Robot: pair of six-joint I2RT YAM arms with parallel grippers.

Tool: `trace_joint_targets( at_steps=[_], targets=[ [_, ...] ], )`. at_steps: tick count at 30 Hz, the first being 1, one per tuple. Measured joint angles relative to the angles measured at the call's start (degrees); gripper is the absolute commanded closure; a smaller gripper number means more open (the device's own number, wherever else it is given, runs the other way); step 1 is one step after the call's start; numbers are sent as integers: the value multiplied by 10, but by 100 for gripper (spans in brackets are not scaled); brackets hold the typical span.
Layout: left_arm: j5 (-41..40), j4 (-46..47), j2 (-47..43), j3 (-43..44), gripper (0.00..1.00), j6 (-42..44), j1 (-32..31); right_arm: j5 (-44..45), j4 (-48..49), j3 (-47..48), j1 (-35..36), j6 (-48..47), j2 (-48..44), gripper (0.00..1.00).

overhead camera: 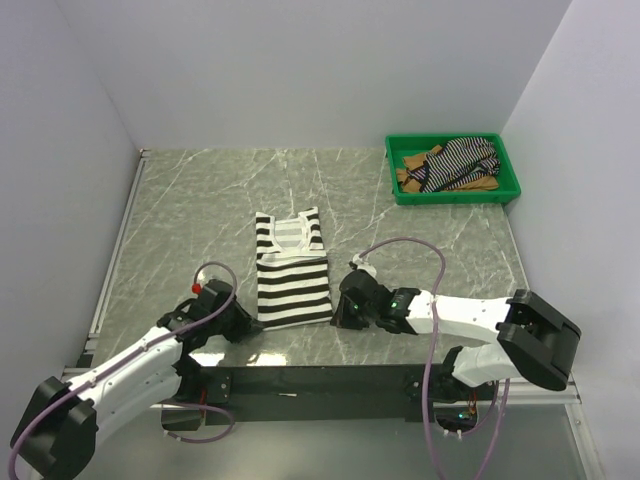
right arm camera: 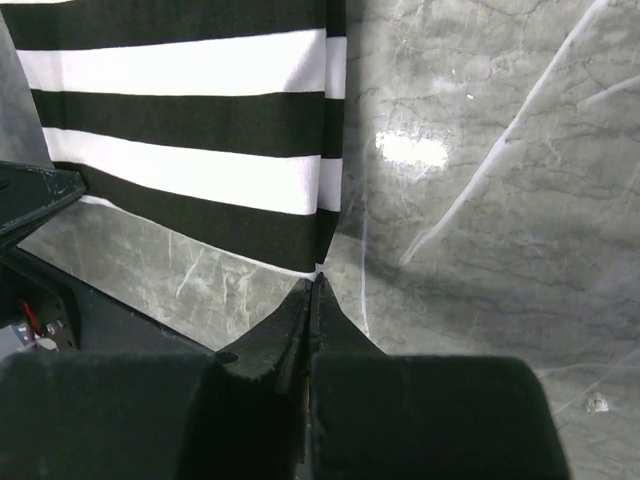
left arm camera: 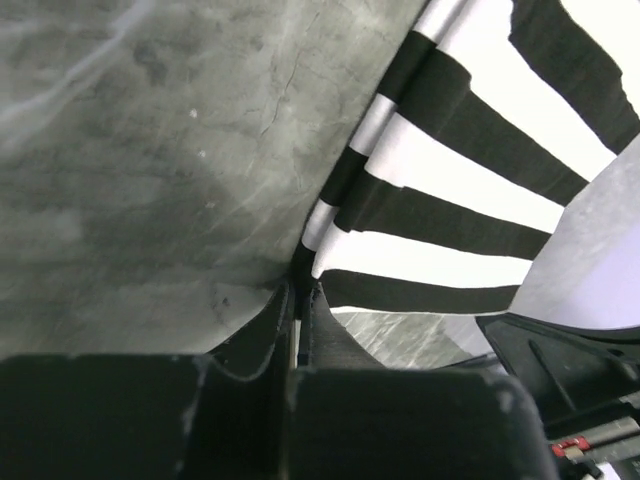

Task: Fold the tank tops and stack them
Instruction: Fold the tank top

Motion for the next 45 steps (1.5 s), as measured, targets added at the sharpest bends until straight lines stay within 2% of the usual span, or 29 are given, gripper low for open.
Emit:
trace_joint_targets(
  at_steps=[11,15,18,25,36,41,42,43,44,45],
  targets=[
    [-45,-183,-100,129,100,37,-34,25,-81,22,62,-3,-94,100],
    [-61,-216,-98,195,99,48,-36,45,-131,73,62,-14,-114,100],
    [-70,-215,-63,234,99,58,-36,48,-147,118,40,-34,-111,100],
    [-88,-177,95,339,100,114,-5,9,-142,214,-85,-104,-36,100],
    [-72,-43,350,504,99,183,135,-80,-139,457,-221,-184,215,100],
    [-26,25,532,620,99,198,186,-110,-139,579,-277,-198,344,100],
    [-18,36,566,645,97,202,192,-116,-137,597,-288,-199,368,98],
    [-8,49,603,674,83,203,197,-121,-138,614,-297,-199,390,92],
    [1,60,635,697,77,209,201,-125,-138,630,-307,-200,412,87],
    [13,72,667,722,66,214,204,-127,-139,643,-315,-200,431,79]
  ],
)
